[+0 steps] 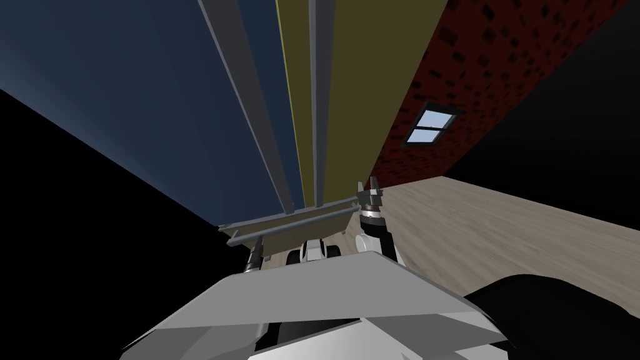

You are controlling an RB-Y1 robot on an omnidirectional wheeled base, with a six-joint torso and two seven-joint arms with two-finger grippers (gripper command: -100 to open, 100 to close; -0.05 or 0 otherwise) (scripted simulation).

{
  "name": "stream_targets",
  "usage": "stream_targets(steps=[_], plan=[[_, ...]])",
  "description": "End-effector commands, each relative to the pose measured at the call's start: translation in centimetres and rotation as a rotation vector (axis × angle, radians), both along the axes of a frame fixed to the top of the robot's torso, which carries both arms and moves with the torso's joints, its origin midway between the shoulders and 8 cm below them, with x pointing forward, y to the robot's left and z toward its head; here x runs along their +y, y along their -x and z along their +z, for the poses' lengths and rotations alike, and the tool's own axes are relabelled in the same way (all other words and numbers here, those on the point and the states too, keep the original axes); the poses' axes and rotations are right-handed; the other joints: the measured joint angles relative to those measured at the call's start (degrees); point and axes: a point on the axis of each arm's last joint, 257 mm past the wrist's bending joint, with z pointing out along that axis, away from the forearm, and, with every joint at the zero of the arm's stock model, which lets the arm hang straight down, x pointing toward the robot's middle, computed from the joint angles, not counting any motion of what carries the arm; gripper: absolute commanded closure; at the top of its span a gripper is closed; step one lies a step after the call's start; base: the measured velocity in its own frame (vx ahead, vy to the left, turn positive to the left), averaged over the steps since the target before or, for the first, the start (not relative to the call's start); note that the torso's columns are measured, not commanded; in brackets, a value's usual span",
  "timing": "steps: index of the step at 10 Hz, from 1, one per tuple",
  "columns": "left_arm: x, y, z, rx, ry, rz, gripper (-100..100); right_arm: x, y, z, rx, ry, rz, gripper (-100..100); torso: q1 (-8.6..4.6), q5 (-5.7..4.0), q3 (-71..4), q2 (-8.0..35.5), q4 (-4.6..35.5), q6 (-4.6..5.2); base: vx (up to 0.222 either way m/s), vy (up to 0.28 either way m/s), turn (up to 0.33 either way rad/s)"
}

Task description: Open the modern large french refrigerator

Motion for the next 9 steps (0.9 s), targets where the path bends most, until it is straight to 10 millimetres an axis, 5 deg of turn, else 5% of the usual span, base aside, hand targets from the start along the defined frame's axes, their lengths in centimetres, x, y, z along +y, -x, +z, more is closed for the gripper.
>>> stream_targets(steps=[1, 4, 5, 9], plan=[[-2.2, -0.7, -0.2, 0.000, 0.031, -0.020, -100, 0.0, 0.0, 0.0, 0.000, 0.000, 0.000, 0, 0.00, -0.07, 0.0, 0.0, 0.1, -0.04, 0.018, -0.011, -0.090], [-5.3, -0.5, -1.2, 0.003, 0.106, 0.000, -100, 0.0, 0.0, 0.0, 0.000, 0.000, 0.000, 0, -0.29, -0.68, 0.4, 1.3, 0.2, -1.02, 0.061, 0.003, 0.002], [-4.2, -0.4, -0.8, -0.008, 0.088, 0.004, -100, 0.0, 0.0, 0.0, 0.000, 0.000, 0.000, 0, -0.30, -0.59, 0.4, 1.3, 0.1, -0.90, 0.007, 0.006, 0.018], [3.7, -0.7, -1.1, -0.004, 0.074, 0.155, -100, 0.0, 0.0, 0.0, 0.000, 0.000, 0.000, 0, -0.07, -0.74, 0.4, 1.4, 0.2, -1.23, -0.126, -0.039, -0.372]])
